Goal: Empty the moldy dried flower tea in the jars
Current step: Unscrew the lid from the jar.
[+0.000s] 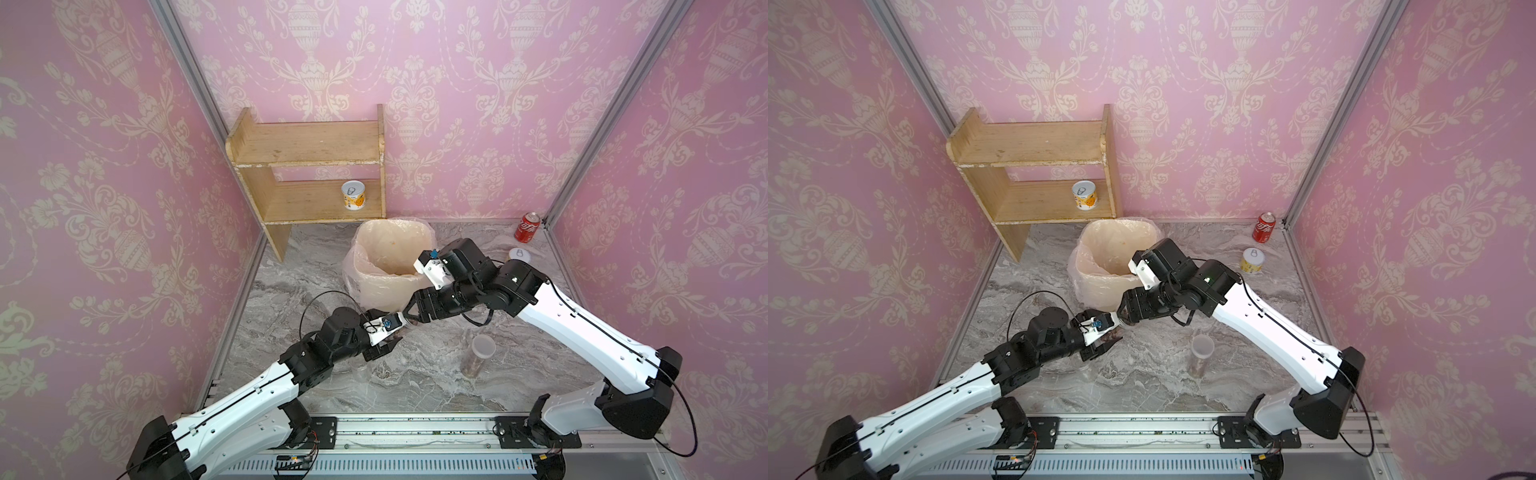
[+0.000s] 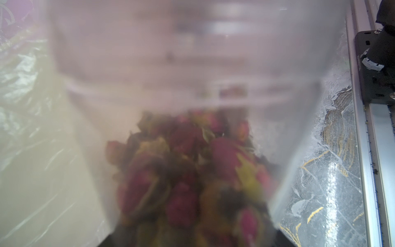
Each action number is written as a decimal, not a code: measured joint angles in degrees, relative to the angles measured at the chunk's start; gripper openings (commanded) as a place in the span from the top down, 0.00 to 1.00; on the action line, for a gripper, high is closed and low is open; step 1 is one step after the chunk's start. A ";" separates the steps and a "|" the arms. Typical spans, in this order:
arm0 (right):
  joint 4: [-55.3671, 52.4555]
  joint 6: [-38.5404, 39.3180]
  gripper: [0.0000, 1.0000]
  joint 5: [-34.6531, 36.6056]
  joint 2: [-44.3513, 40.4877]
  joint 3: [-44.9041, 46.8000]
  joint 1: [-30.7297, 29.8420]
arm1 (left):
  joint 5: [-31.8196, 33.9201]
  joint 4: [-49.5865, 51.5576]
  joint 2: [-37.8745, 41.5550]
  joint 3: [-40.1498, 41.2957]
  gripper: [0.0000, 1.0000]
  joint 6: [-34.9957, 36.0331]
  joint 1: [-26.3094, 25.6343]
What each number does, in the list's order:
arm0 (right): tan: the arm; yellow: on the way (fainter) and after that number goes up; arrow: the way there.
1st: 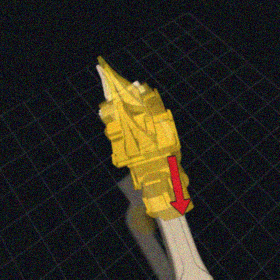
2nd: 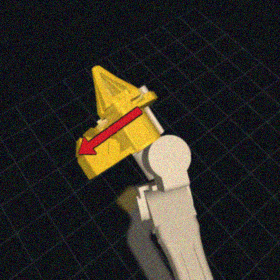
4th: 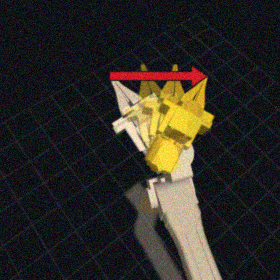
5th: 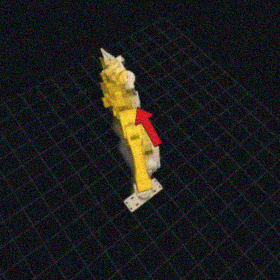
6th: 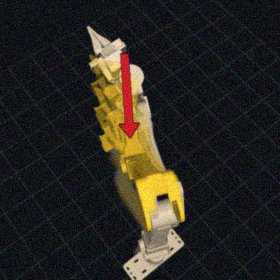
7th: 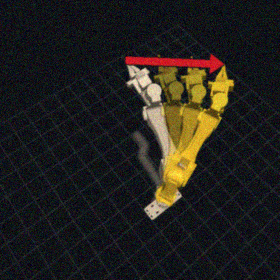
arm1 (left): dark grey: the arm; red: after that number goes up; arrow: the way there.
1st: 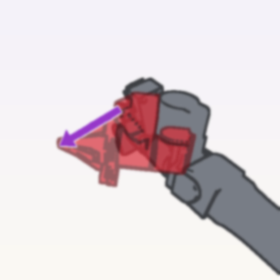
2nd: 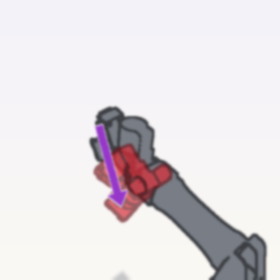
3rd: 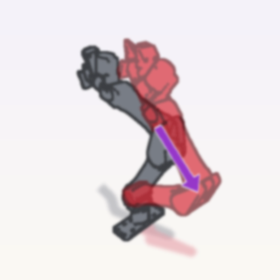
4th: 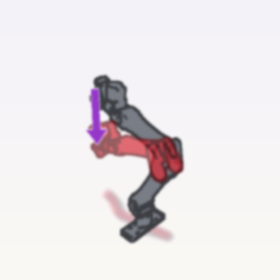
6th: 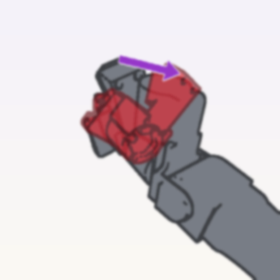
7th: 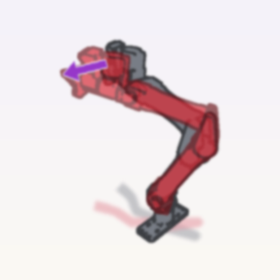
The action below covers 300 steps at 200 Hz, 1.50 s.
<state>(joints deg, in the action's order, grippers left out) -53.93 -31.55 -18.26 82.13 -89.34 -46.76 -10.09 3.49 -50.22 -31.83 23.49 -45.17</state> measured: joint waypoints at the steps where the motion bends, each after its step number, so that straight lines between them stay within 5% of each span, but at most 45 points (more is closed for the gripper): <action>1: 0.00 0.00 0.26 0.00 0.00 0.00 0.00 | 0.00 0.00 0.00 0.00 0.76 -0.02 0.00; 86: -2.38 4.74 0.38 -0.39 2.01 -2.40 -0.31 | -0.07 0.59 -0.02 0.13 0.75 -0.35 0.02; 120: -5.27 17.64 0.40 -2.23 2.47 -4.26 -0.31 | -3.04 0.61 0.00 0.17 0.74 -1.75 0.02; 153: -9.14 38.75 0.43 -2.43 2.58 -6.03 -1.81 | -8.79 1.07 -0.02 0.17 0.74 -3.45 0.07; 196: -14.45 58.62 0.38 -0.35 3.45 -10.38 -4.02 | -13.84 -0.02 0.00 0.20 0.73 -4.11 0.13; 287: -15.30 73.99 0.37 2.25 3.23 -10.71 -5.88 | -16.50 -0.09 -0.13 0.48 0.72 -4.94 0.81; 300: -14.16 74.66 0.28 2.01 2.19 -9.66 -5.88 | -16.87 -0.63 -0.11 0.50 0.72 -4.98 0.81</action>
<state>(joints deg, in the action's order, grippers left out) -68.10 43.11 -16.25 84.31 -99.00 -52.64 -26.96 2.85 -50.33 -31.33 18.50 -44.36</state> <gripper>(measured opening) 0.642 0.654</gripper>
